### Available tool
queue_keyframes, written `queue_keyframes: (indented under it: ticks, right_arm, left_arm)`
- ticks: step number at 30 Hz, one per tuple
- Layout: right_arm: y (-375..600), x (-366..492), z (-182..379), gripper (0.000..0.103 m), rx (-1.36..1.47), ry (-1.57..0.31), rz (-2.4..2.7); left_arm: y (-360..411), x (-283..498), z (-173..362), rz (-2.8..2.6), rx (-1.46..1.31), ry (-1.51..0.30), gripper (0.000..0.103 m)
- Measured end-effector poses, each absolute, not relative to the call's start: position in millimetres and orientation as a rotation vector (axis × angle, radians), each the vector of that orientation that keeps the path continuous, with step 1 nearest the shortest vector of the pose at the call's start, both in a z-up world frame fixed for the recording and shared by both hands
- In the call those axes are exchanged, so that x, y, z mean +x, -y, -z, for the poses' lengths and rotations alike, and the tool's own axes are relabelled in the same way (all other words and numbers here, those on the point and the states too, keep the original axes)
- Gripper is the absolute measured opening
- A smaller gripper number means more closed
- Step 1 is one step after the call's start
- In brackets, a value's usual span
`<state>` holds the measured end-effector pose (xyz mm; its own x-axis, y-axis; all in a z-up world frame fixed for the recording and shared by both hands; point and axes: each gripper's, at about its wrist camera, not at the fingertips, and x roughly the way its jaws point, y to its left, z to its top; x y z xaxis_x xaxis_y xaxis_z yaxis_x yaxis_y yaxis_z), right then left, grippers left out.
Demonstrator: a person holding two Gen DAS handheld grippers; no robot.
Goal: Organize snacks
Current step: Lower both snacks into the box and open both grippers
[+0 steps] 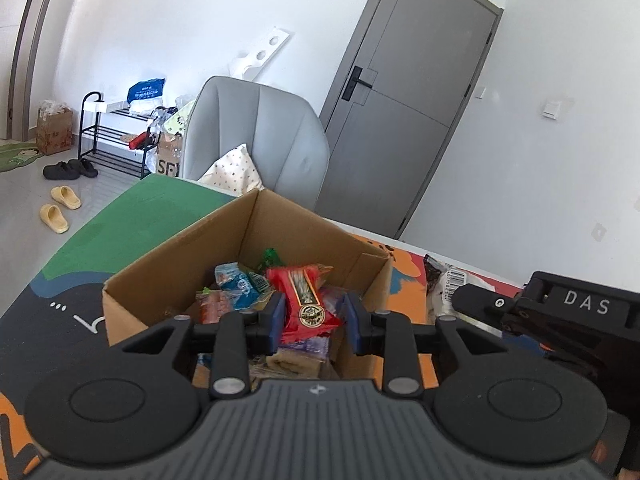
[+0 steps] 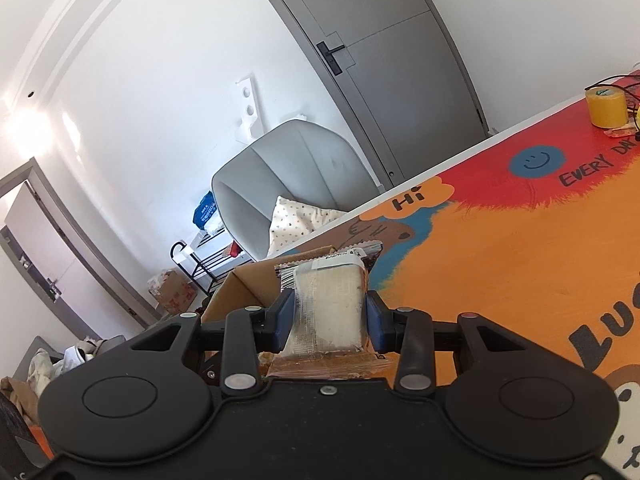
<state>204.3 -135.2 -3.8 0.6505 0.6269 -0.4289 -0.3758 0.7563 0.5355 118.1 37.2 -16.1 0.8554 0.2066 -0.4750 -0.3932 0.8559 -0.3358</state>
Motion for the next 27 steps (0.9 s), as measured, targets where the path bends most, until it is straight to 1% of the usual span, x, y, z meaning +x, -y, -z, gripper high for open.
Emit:
queue_keyframes:
  ticks: [11, 15, 17, 20, 21, 22, 24, 26, 27]
  right_arm:
    - [92.8, 200.2, -3.6, 0.038, 0.375, -0.655, -0.644]
    - [76.1, 200.7, -5.8, 0.038, 0.360, -0.664, -0.666]
    - [68.4, 201.0, -6.6, 0.038, 0.360, -0.671, -0.682]
    - [59.5, 201.4, -5.8, 0.039, 0.388, -0.684, -0.721]
    - [58.7, 201.9, -4.1, 0.042, 0.410, -0.692, -0.738]
    - [59.6, 202.2, -2.4, 0.050, 0.434, -0.699, -0.743]
    - [63.4, 202.0, -0.5, 0.058, 0.451, -0.705, -0.730]
    - [68.7, 200.2, -1.0, 0.058, 0.433, -0.695, -0.692]
    - [72.2, 199.5, -1.0, 0.061, 0.430, -0.697, -0.673]
  left_arm:
    - [-75.8, 103.6, 8.8, -0.384, -0.469, -0.409, 0.036]
    - [-88.3, 98.1, 5.0, -0.413, -0.476, -0.395, 0.046]
    - [-95.5, 94.1, 4.5, -0.427, -0.483, -0.385, 0.049]
    - [-105.1, 89.8, 4.8, -0.451, -0.496, -0.383, 0.057]
    - [-106.9, 88.4, 5.1, -0.457, -0.496, -0.384, 0.060]
    - [-108.6, 87.4, 5.2, -0.465, -0.495, -0.387, 0.065]
    - [-111.6, 86.0, 5.1, -0.482, -0.500, -0.390, 0.072]
    - [-112.7, 84.9, 5.0, -0.488, -0.501, -0.389, 0.077]
    - [-112.1, 84.9, 4.7, -0.491, -0.498, -0.391, 0.079]
